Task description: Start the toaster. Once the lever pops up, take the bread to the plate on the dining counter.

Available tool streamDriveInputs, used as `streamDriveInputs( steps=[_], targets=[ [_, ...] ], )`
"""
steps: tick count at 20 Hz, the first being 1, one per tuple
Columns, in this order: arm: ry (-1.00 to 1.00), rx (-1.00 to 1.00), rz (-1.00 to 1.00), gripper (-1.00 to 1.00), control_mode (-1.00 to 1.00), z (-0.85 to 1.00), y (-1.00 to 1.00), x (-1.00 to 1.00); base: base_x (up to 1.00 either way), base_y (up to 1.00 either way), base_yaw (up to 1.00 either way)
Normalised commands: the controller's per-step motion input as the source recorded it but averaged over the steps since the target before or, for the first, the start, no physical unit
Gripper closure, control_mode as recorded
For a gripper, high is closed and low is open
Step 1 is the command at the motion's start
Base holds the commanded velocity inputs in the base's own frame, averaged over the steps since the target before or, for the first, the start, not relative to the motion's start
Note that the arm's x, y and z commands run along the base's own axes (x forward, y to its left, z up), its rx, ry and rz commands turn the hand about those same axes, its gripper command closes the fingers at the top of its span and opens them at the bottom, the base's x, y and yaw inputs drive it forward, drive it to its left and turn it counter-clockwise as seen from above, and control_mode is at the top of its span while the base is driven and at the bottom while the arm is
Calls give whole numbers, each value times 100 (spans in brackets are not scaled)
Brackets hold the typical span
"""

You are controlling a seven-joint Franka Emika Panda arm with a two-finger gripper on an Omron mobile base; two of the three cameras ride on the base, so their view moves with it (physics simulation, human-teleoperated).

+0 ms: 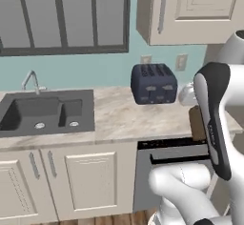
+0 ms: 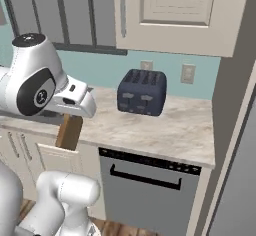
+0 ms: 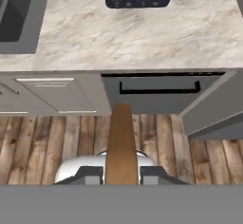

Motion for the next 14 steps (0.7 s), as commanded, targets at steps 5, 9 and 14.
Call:
streamDriveInputs(
  steps=[5, 9, 14],
  targets=[
    [0, 0, 0, 100, 100, 0, 0, 0, -40, 5, 48],
    [0, 0, 0, 100, 100, 0, 0, 0, -2, 14, 62],
    [0, 0, 0, 100, 100, 0, 0, 0, 0, 16, 67]
  ],
)
